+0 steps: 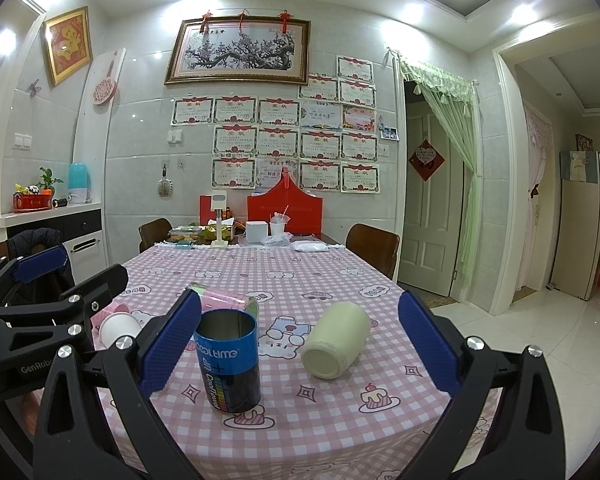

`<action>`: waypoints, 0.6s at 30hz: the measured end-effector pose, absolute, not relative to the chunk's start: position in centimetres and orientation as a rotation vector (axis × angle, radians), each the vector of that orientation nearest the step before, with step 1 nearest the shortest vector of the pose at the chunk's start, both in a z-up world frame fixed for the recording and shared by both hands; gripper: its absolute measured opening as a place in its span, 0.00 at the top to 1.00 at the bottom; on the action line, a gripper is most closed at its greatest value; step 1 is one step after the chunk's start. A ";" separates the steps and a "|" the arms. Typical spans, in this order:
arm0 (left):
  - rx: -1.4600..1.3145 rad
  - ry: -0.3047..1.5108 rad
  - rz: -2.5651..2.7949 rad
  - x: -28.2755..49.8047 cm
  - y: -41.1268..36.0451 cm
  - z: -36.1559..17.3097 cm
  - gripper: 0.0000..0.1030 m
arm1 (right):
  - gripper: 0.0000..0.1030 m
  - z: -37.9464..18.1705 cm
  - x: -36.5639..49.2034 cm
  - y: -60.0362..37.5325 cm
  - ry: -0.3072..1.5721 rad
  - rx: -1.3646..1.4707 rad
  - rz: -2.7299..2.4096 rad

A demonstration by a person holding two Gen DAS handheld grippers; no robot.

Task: Flip cup upside down

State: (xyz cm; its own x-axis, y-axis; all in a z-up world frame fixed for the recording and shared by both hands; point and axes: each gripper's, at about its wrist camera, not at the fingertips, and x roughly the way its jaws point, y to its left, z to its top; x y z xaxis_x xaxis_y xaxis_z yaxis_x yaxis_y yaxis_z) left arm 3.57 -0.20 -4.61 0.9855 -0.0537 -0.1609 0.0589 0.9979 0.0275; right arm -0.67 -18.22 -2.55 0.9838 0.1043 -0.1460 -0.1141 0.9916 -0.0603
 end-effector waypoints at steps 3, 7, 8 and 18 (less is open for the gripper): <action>0.032 0.166 -0.055 3.7 -0.2 -4.8 0.11 | 0.08 -2.8 -0.5 -18.2 0.146 -0.069 0.109; 0.030 0.175 -0.054 4.0 -0.3 -5.1 0.11 | 0.08 -3.1 -0.1 -18.2 0.156 -0.071 0.105; 0.029 0.177 -0.054 4.1 -0.3 -5.1 0.11 | 0.08 -3.1 -0.1 -18.3 0.158 -0.071 0.105; 0.029 0.201 -0.058 4.9 -0.7 -5.9 0.11 | 0.08 -3.7 0.3 -18.5 0.183 -0.073 0.095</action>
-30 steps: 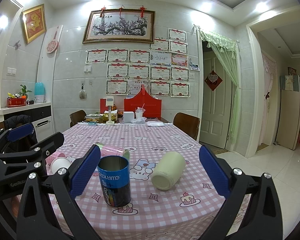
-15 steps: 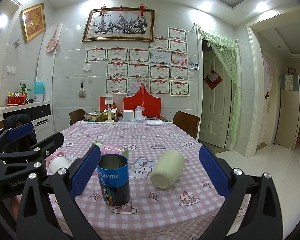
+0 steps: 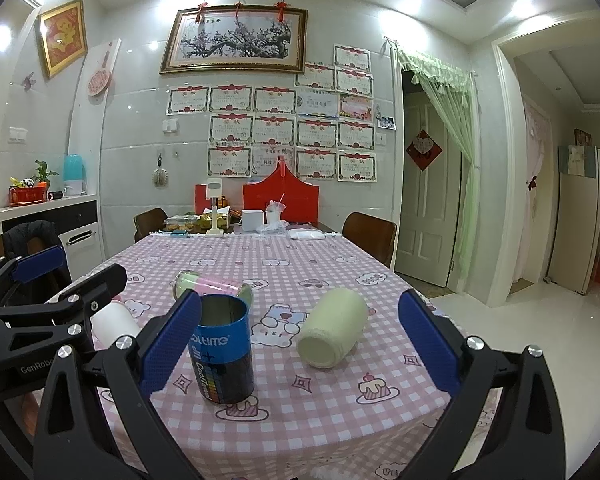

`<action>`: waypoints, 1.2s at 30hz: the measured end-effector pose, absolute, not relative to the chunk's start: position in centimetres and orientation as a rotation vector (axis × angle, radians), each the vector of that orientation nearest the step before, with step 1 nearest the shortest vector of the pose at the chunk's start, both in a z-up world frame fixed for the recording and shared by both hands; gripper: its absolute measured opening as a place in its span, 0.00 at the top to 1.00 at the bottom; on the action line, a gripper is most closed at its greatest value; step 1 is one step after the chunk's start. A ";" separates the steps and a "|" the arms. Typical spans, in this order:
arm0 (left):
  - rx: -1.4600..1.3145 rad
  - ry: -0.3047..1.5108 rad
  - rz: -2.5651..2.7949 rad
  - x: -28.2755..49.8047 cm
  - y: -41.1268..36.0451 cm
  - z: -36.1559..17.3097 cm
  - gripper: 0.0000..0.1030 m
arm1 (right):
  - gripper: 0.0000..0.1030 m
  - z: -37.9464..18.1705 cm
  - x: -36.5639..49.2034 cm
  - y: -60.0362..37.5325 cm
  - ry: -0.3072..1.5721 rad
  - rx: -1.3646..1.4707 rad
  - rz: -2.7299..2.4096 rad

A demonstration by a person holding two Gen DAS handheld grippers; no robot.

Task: Flip cup upside down

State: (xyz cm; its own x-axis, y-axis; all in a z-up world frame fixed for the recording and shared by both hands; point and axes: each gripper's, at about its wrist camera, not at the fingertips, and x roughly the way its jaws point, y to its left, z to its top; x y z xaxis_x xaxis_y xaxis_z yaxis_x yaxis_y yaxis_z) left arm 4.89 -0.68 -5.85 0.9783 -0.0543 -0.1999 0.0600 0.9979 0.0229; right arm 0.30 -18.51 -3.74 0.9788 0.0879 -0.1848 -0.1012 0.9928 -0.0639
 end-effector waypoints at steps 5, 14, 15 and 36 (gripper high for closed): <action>0.032 0.204 -0.057 5.1 -0.8 -6.0 0.11 | 0.08 -3.9 0.3 -18.6 0.188 -0.074 0.093; 0.045 0.224 -0.046 5.7 -1.0 -6.7 0.11 | 0.08 -4.5 0.8 -18.6 0.212 -0.082 0.089; 0.047 0.228 -0.044 5.8 -1.0 -6.9 0.11 | 0.08 -4.6 0.9 -18.6 0.215 -0.083 0.087; 0.066 0.317 0.021 10.6 -0.7 -10.1 0.11 | 0.08 -7.6 6.1 -18.5 0.341 -0.068 0.037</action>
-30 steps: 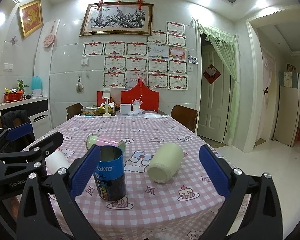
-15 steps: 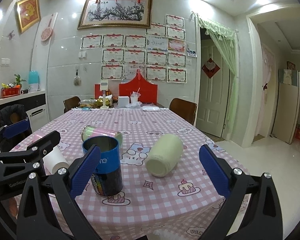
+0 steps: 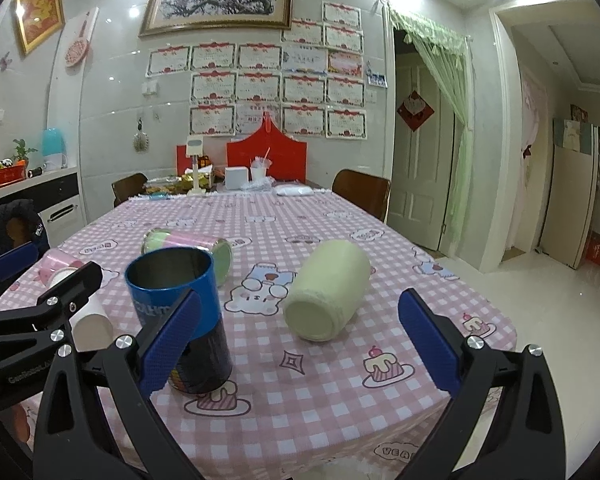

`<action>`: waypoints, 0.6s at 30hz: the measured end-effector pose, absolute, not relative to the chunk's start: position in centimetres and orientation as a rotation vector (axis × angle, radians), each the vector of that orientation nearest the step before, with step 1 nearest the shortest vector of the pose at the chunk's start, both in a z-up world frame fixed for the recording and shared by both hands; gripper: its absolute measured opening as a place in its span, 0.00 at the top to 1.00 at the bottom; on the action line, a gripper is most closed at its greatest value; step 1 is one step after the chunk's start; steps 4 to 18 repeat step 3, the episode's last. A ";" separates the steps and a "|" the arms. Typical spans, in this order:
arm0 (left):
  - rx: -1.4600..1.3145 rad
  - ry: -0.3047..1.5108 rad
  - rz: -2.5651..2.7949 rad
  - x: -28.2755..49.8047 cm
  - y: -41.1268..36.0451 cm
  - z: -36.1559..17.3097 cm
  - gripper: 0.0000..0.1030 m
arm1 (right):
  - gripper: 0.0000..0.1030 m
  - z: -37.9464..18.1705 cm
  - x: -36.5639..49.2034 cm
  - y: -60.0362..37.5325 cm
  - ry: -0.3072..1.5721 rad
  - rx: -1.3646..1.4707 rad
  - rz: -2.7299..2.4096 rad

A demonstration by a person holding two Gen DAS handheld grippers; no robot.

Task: Flip cup upside down

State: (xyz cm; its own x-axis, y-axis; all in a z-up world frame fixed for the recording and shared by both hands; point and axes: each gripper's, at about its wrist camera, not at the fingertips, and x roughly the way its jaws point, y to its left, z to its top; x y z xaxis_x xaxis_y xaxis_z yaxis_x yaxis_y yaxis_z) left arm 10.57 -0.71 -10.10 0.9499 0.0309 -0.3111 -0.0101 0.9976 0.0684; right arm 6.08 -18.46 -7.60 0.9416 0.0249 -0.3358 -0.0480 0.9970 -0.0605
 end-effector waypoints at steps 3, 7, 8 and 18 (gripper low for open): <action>0.082 0.333 0.043 11.5 -0.7 -10.5 0.11 | 0.08 -8.0 7.0 -18.3 0.360 -0.070 0.035; 0.082 0.333 0.043 11.5 -0.7 -10.5 0.11 | 0.08 -8.0 7.0 -18.3 0.360 -0.070 0.035; 0.082 0.333 0.043 11.5 -0.7 -10.5 0.11 | 0.08 -8.0 7.0 -18.3 0.360 -0.070 0.035; 0.082 0.333 0.043 11.5 -0.7 -10.5 0.11 | 0.08 -8.0 7.0 -18.3 0.360 -0.070 0.035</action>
